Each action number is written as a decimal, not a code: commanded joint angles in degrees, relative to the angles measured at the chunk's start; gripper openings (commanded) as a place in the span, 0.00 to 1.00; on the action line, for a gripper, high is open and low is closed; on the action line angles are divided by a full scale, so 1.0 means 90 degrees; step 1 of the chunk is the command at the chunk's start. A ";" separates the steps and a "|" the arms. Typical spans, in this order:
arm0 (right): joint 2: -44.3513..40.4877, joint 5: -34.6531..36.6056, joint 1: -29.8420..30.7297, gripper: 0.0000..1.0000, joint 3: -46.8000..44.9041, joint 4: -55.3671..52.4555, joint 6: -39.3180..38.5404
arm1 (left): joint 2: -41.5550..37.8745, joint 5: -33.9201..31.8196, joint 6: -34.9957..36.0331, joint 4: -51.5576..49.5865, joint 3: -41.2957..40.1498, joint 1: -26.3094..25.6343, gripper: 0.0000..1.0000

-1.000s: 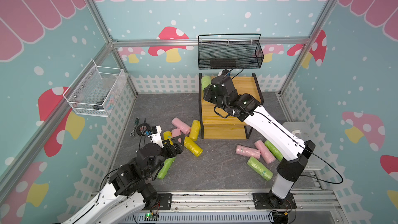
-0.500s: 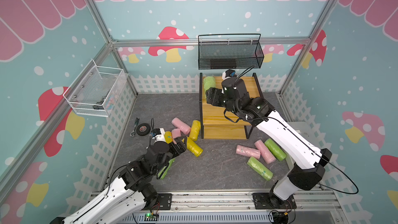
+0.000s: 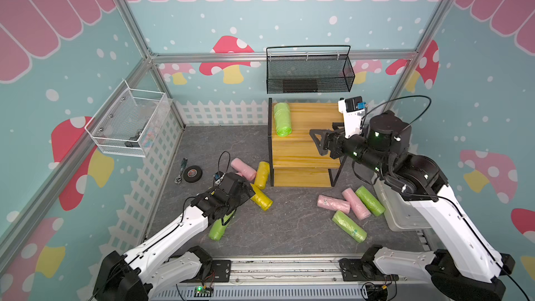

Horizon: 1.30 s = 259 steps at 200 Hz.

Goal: Sort the rolls of trash bags by color and place them on the shelf
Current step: Place the roll of trash bags on the shelf, then pick up the roll of trash bags from the center of the board.

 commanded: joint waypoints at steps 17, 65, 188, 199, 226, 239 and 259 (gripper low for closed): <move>-0.1036 -0.0365 -0.0004 0.82 -0.1412 0.0042 -0.0326 | 0.1004 0.0747 0.0389 0.0330 0.0808 0.0098 0.90; -0.1969 -0.0027 -0.0001 0.81 -0.2424 -0.0058 -0.0316 | 0.2052 0.0895 0.0296 0.0263 0.1355 0.0100 0.78; -0.1512 -0.0434 -0.0001 0.81 -0.2456 -0.0443 -0.0351 | 0.3512 0.0301 0.0240 0.0204 0.1707 0.0279 0.57; -0.1527 -0.0473 -0.0004 0.81 -0.2503 -0.0457 -0.0324 | 0.3466 0.0217 0.0227 0.0208 0.1646 0.0320 0.58; -0.1541 -0.0599 -0.0007 0.80 -0.2628 -0.0462 -0.0202 | 0.3506 0.0138 0.0246 0.0209 0.1518 0.0440 0.70; -0.1542 -0.0658 -0.0004 0.80 -0.2698 -0.0479 -0.0125 | 0.3588 0.0186 0.0304 0.0278 0.1467 0.0482 0.73; -0.1552 -0.0727 -0.0005 0.80 -0.2764 -0.0515 -0.0006 | 0.3707 0.0310 0.0354 0.0430 0.1403 0.0520 0.73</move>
